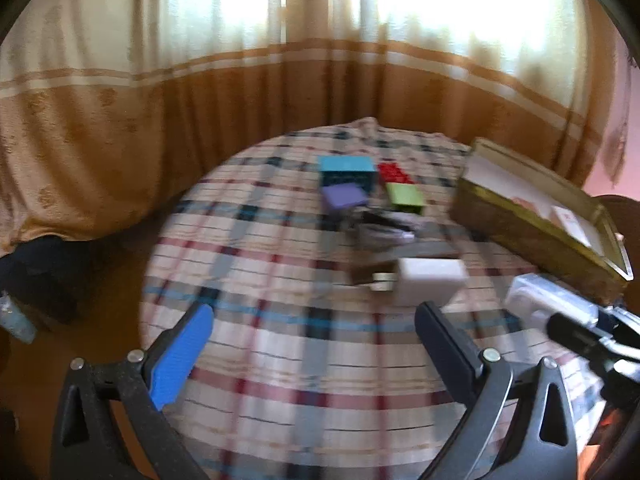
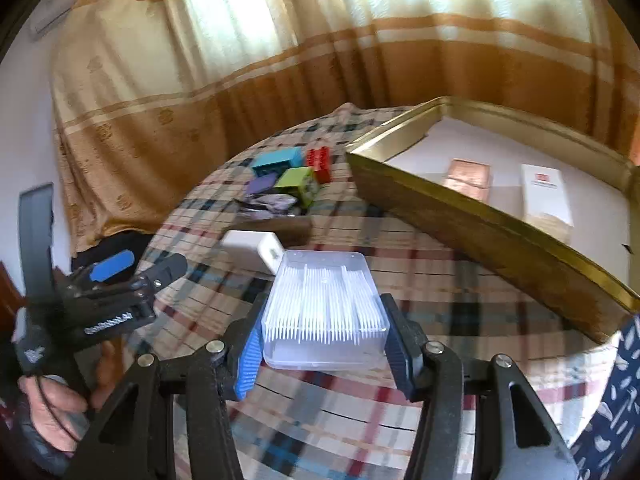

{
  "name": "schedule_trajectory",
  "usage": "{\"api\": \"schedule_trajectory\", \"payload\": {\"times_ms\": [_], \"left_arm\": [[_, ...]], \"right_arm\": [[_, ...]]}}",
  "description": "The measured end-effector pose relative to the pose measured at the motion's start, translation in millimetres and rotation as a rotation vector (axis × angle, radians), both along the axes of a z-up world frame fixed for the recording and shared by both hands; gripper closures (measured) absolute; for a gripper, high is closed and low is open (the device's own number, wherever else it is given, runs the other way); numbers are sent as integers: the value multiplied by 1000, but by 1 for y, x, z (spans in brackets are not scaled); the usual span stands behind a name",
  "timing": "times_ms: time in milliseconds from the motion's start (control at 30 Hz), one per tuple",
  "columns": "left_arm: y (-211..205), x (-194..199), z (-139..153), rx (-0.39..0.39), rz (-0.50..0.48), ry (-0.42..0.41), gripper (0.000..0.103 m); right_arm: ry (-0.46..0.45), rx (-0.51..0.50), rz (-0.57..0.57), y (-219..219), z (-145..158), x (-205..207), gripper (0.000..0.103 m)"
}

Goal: Organize rigid objects
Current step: 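Grasp the clear swab box with the right tool while the left tool grasps the white charger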

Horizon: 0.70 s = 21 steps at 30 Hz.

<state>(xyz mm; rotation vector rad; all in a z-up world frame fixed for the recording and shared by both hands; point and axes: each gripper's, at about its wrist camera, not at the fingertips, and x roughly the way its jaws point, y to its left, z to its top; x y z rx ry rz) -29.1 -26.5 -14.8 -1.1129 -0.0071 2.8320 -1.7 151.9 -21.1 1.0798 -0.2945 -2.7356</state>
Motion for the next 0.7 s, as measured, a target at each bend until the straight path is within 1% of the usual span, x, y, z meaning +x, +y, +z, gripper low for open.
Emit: {"api": "schedule_trajectory", "payload": {"times_ms": [67,200,267,367,400,433,467,500,533,567,600,667,700], "left_arm": [[12,-4,1,29,-37,-12,1],[36,-10,7,23,-82,8,1],[51,-17,8,-10,-89,24,1],[67,-28,3,-53,-91,16,1],[71,-32,-1,-76,-87,6,5],[75,-40,-7,-95,-83,-37,10],[76,-46,-12,-83,-86,-77,21],[75,-50,-16,-54,-91,-113,27],[72,-57,-22,-19,-90,-157,28],[69,-61,-27,6,-85,-196,33],[65,-60,-27,22,-75,-191,39],[63,-59,-27,58,-95,-188,39],[63,-58,-27,60,-96,-185,39]], "right_arm": [[18,18,-25,6,-1,7,47],[40,13,-60,18,0,12,47],[52,14,-68,22,3,14,47],[60,10,-79,25,6,14,47],[60,10,-81,26,6,15,47],[58,8,-82,27,5,15,47],[57,5,-84,27,5,15,47],[57,3,-87,28,5,15,47],[55,1,-91,29,4,15,47],[54,-1,-91,30,4,15,47],[52,-3,-91,29,3,14,47],[52,-6,-93,30,2,14,47],[51,-10,-97,30,2,14,47]]}}
